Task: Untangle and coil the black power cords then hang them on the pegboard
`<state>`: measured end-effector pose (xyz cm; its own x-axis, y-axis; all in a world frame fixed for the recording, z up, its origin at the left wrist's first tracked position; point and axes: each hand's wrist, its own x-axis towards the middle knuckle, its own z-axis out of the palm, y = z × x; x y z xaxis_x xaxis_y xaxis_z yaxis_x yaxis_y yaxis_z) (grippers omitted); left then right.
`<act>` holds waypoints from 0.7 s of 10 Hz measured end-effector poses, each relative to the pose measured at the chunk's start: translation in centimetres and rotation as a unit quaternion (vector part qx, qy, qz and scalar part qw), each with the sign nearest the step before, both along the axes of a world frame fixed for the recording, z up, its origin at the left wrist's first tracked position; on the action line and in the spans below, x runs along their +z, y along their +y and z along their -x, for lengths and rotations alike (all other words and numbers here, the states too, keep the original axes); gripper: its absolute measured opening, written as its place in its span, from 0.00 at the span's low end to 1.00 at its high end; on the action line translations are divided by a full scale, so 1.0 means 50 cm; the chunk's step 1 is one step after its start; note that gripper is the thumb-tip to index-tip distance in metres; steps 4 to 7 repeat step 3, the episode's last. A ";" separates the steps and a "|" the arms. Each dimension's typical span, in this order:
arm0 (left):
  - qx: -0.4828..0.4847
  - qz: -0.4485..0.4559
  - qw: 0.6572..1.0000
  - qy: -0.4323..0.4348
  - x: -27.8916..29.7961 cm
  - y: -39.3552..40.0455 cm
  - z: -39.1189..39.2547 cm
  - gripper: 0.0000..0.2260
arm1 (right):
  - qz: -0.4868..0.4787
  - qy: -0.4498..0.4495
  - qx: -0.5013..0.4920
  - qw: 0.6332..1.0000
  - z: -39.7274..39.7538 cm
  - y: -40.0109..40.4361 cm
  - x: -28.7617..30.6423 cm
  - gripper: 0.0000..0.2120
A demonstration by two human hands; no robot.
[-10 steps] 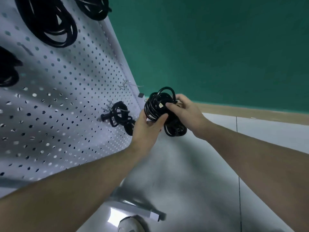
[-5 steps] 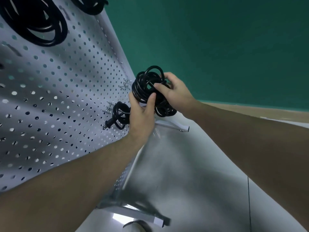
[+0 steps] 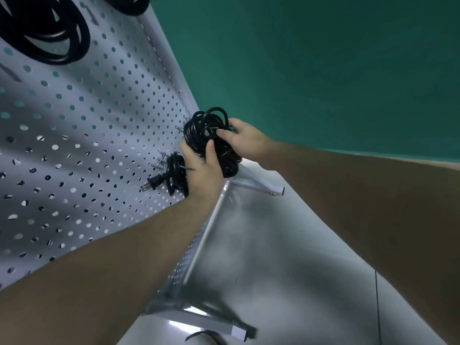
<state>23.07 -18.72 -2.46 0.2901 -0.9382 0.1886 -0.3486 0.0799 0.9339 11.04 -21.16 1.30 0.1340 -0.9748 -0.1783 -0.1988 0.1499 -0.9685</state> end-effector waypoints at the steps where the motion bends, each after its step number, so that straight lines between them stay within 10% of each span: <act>1: 0.004 -0.027 0.999 -0.020 -0.007 0.004 -0.002 0.22 | -0.019 0.044 0.018 0.999 0.027 0.018 -0.008 0.21; 3: -0.085 -0.134 0.974 -0.164 -0.015 0.114 0.025 0.36 | 0.002 0.186 -0.008 0.983 0.125 0.135 0.014 0.25; 7: -0.085 -0.134 0.974 -0.164 -0.015 0.114 0.025 0.36 | 0.002 0.186 -0.008 0.983 0.125 0.135 0.014 0.25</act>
